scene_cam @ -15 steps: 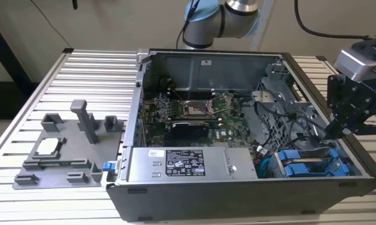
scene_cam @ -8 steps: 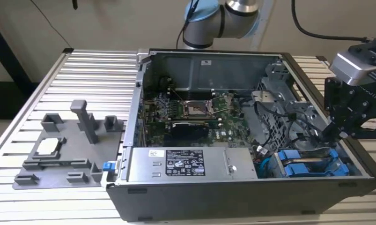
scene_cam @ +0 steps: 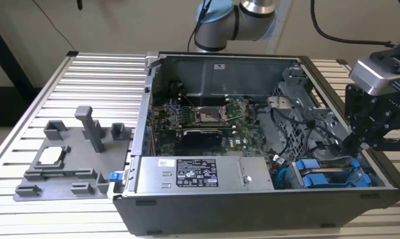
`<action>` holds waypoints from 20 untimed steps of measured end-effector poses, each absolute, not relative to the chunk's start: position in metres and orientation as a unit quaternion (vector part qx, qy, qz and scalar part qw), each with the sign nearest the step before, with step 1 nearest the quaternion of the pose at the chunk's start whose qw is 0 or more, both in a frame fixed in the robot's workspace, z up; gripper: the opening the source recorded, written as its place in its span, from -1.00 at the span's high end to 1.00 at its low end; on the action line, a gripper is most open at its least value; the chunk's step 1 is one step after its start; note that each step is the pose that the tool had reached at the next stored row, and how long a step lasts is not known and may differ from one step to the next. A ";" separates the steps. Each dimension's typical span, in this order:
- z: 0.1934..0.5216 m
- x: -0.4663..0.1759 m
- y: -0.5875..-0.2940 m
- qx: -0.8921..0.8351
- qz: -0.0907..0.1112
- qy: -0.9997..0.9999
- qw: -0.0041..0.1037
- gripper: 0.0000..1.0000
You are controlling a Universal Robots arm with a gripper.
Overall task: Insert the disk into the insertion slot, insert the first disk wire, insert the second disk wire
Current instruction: 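Insert the first disk wire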
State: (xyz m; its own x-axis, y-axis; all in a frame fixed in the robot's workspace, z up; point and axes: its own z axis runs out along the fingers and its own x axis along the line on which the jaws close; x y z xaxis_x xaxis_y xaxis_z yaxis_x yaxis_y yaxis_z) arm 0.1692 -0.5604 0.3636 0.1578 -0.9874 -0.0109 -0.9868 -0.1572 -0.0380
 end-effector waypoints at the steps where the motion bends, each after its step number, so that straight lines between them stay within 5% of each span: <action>1: 0.363 0.169 -0.560 -0.760 -0.008 0.650 0.019 0.62; 20: 0.350 0.161 -0.561 -0.727 -0.020 0.686 0.027 0.62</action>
State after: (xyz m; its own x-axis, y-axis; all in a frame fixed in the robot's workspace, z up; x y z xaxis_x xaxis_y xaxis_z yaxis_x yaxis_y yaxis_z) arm 0.1606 -0.5608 0.3496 0.0577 -0.9983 -0.0088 -0.9961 -0.0570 -0.0668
